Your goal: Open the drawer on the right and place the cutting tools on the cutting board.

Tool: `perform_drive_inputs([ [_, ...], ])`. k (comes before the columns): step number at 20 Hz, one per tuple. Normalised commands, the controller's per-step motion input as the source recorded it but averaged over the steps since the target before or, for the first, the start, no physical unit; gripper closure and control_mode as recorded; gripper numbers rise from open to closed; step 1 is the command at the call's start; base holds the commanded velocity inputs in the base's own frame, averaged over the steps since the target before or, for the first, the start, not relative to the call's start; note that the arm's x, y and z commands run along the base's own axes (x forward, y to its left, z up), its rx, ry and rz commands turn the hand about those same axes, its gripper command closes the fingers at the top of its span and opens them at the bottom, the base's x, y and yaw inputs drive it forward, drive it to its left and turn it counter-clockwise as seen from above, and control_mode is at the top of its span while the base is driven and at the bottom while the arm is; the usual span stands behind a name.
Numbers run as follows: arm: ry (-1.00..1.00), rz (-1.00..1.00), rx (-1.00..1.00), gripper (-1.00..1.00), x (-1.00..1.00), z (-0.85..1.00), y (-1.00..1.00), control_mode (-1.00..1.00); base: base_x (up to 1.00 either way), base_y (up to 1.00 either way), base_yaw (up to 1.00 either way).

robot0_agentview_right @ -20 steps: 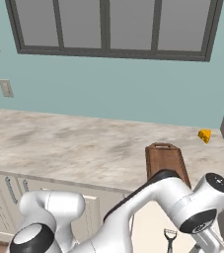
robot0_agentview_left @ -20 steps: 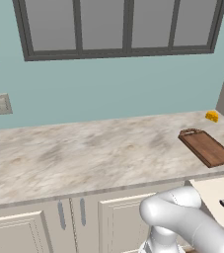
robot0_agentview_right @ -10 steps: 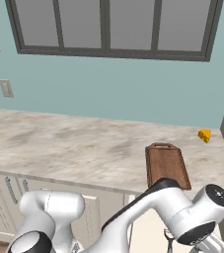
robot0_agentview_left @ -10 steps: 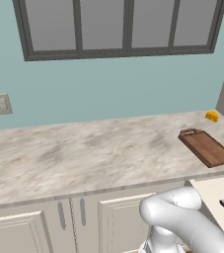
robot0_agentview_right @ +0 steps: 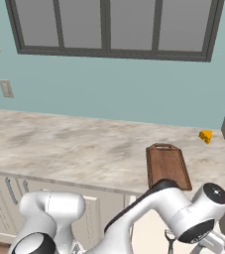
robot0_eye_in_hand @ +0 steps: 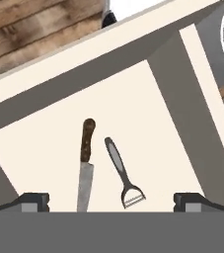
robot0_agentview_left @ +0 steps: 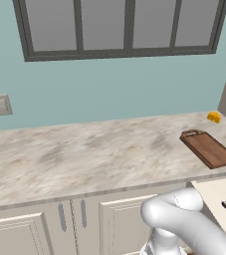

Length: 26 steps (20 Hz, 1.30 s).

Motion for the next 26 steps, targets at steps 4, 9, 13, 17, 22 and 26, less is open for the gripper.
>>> perform_drive_inputs([
  [4,0.0,0.21,-0.02,-1.0,0.08,-0.23,-0.46,-1.0,0.0,0.0,0.0],
  [9,0.0,0.07,0.0,-1.0,0.0,-0.04,-0.2,-1.0,0.0,0.0,0.0],
  [13,0.0,0.0,0.0,-1.0,0.0,0.0,0.0,-1.0,0.0,0.0,0.0],
  [17,0.0,0.0,0.0,-1.0,0.0,0.0,0.0,-1.0,0.0,0.0,0.0],
  [22,0.0,0.0,0.0,-1.0,0.0,-0.02,0.0,-1.0,0.0,0.0,0.0],
  [26,0.0,0.0,0.0,-1.0,0.1,-0.17,0.0,-1.0,0.0,0.0,0.0],
])
